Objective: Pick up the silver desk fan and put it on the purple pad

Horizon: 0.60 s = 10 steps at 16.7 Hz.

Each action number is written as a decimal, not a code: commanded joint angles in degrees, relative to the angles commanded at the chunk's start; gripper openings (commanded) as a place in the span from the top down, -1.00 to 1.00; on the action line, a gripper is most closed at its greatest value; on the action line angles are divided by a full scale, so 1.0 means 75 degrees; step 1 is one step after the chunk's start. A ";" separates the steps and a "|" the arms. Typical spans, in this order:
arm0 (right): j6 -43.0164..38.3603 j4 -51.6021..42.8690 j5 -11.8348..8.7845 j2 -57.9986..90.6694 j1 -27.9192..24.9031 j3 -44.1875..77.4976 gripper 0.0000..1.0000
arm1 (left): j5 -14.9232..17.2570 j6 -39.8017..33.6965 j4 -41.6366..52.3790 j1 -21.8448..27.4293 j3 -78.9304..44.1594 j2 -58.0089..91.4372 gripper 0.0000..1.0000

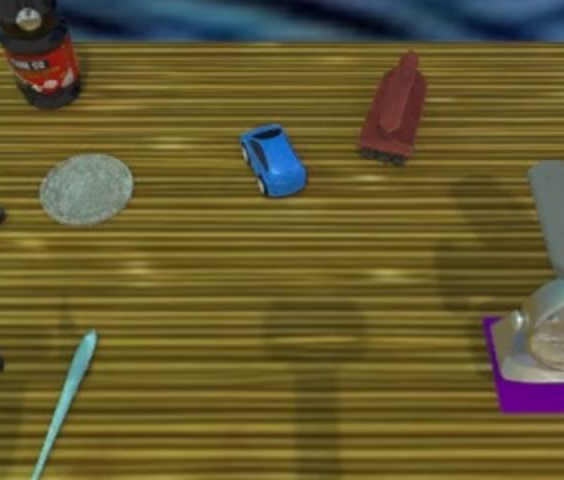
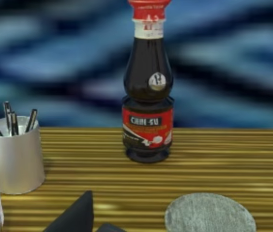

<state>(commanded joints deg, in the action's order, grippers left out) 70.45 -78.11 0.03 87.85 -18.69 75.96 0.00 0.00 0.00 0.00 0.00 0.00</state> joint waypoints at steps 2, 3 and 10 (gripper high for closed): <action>0.0000 0.0000 0.0000 0.0000 0.0000 0.0000 1.00 | 0.0000 0.0000 0.0000 0.0000 0.0000 0.0000 -1.00; -0.0023 -0.0018 -0.0001 0.0030 -0.0036 0.0020 1.00 | 0.0000 0.0000 0.0000 0.0000 0.0000 0.0000 -1.00; 0.0014 0.1039 -0.0001 0.0129 0.0017 -0.0907 1.00 | 0.0000 0.0000 0.0000 0.0000 0.0000 0.0000 -1.00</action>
<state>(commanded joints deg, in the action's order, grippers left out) 70.56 -70.32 0.02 88.81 -18.56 69.16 0.00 0.00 0.00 0.00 0.00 0.00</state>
